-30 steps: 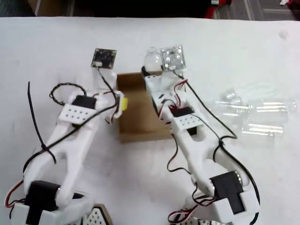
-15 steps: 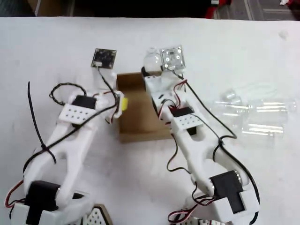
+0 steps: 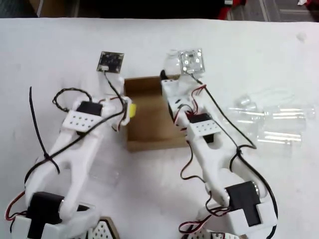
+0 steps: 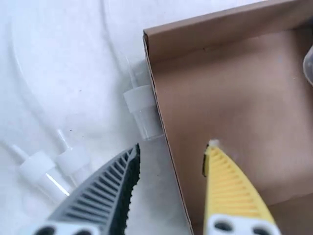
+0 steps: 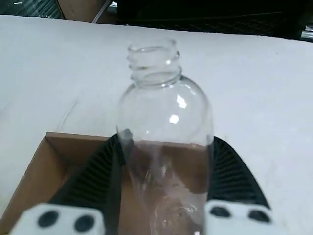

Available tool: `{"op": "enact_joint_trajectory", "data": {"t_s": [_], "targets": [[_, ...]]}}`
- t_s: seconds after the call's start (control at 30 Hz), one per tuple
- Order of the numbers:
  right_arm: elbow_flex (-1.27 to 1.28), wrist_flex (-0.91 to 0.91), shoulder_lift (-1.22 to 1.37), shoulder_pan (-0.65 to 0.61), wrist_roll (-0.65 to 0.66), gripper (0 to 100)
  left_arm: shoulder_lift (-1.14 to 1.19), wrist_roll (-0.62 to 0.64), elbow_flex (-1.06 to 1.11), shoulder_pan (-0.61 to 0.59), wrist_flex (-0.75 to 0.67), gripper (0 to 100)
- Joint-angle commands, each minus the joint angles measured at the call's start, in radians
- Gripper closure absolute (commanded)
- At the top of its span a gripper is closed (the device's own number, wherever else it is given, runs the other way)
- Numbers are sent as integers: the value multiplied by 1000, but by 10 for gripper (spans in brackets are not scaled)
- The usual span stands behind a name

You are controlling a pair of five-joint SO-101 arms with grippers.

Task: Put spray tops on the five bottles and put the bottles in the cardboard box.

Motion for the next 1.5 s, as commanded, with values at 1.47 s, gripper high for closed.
{"op": "enact_joint_trajectory", "data": {"t_s": [1.47], "targets": [[-18, -18, 74, -4, -5, 721, -8, 6, -8, -13, 0, 804]]}}
